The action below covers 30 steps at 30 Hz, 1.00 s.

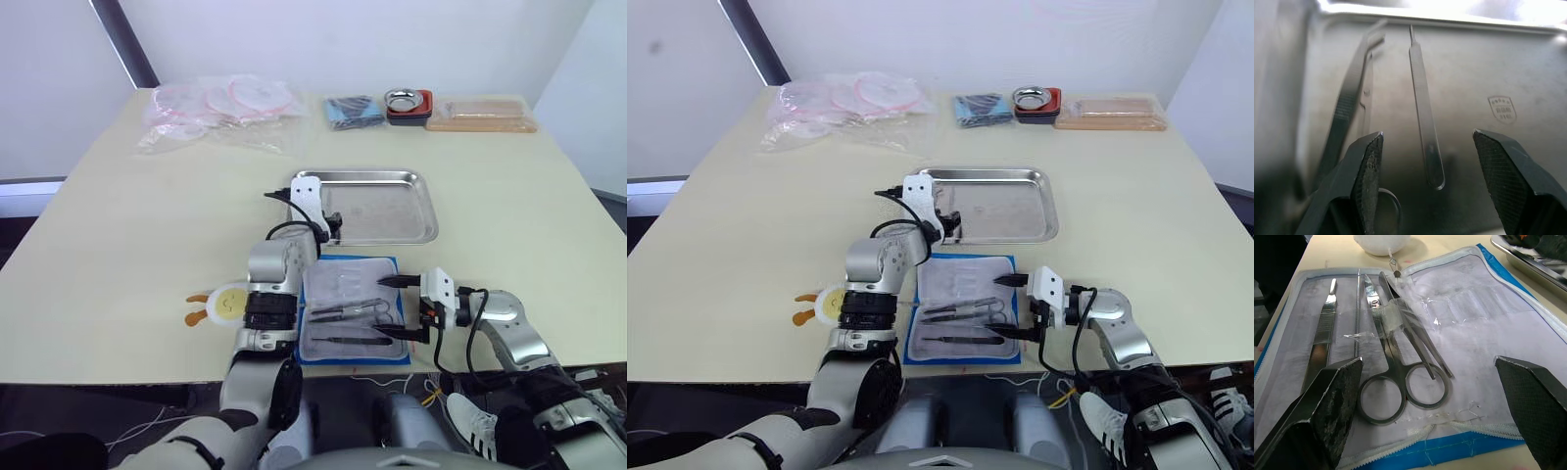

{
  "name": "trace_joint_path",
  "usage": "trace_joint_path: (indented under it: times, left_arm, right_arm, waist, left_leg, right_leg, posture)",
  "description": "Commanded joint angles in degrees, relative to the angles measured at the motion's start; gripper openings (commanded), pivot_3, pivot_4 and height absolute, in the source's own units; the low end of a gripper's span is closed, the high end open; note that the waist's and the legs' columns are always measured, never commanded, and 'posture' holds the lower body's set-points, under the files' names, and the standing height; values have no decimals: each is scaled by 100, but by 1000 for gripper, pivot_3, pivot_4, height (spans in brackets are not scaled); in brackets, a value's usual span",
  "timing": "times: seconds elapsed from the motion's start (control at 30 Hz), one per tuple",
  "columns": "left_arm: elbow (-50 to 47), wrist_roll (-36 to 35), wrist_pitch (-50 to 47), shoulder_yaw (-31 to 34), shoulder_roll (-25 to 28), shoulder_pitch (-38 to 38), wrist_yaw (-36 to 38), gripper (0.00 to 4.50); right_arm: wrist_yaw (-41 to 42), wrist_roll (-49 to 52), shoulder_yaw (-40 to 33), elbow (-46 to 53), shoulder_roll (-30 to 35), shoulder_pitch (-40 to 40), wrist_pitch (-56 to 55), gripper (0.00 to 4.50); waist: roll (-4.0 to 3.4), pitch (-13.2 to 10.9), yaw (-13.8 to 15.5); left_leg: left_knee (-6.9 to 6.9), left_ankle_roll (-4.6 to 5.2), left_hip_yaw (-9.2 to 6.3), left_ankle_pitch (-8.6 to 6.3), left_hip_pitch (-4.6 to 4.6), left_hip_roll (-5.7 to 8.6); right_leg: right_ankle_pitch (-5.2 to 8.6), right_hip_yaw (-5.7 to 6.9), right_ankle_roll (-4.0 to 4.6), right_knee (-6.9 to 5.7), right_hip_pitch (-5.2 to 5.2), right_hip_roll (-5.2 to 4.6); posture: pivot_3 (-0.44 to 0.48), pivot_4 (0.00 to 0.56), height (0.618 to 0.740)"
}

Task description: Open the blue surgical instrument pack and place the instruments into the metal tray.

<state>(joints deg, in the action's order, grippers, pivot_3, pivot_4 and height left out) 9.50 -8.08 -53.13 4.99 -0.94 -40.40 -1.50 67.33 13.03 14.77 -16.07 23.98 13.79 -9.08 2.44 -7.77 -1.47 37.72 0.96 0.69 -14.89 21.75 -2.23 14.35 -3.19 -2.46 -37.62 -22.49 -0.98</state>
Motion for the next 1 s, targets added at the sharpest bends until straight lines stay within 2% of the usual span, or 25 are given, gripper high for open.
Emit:
trace_joint_path:
  times: [0.03, 0.2, 0.33, 0.4, 0.47, 0.57, 0.83, 1.0]
  left_arm:
    - [-473, -11, 255, -357, 177, -130, 423, 3090]
    - [-716, -79, 580, -623, 582, 12, 1101, 3090]
    - [-844, -56, 1069, -933, 1181, 211, 1923, 3090]
    - [-874, -223, 1686, -869, 1340, 310, 2418, 3090]
    - [-925, -395, 1789, -793, 1509, 396, 2764, 3090]
    - [-997, -512, 2290, -832, 2074, 702, 3658, 3090]
    - [-826, -1080, 3101, -605, 3046, 1120, 5515, 3090]
    - [-403, -1073, 4290, -649, 3879, 1350, 7006, 3090]
  right_arm:
    - [11, -368, 340, -492, -22, -308, 205, 4500]
    - [17, -376, 345, -508, -35, -291, 203, 4500]
    - [29, -384, 341, -521, -38, -283, 194, 4500]
    - [33, -386, 338, -512, -37, -288, 194, 4500]
    - [34, -381, 333, -500, -40, -299, 197, 4500]
    - [40, -370, 339, -463, -46, -332, 212, 4500]
    - [56, -356, 318, -405, 3, -390, 229, 4500]
    - [64, -349, 319, -384, -4, -392, 249, 4500]
  waist:
    - [0, 0, -4]
    - [1, -1, -31]
    - [-1, -1, -72]
    - [-1, -1, -74]
    - [-1, -1, -69]
    - [-3, -2, -91]
    - [-2, -2, -78]
    - [-7, -5, -75]
  left_leg:
    - [0, 0, 0, 0, 0, 0]
    - [-11, 0, 0, 0, -1, 0]
    - [-30, -1, 4, 1, -5, 0]
    - [-33, -1, 3, 1, -4, -1]
    - [-33, -2, 2, 1, -1, -6]
    - [-34, -2, 11, 1, -3, -12]
    - [-40, -1, 10, 1, 0, -15]
    - [-50, 0, 8, 1, 1, -14]
  right_leg:
    - [0, 0, 0, 1, 0, -1]
    - [0, -1, 2, 7, 0, -4]
    - [0, -6, 4, 12, -2, -3]
    - [1, -4, 8, 15, -5, -4]
    - [6, -2, 18, 18, -7, -12]
    - [10, -6, 26, 20, -7, -21]
    - [12, 5, 29, 30, -8, -64]
    - [13, 11, 31, 43, -9, -70]
  posture:
    - [0, 150, 740]
    - [0, 150, 740]
    - [0, 150, 740]
    - [0, 150, 740]
    - [0, 150, 740]
    - [0, 150, 740]
    - [0, 150, 740]
    - [0, 150, 740]
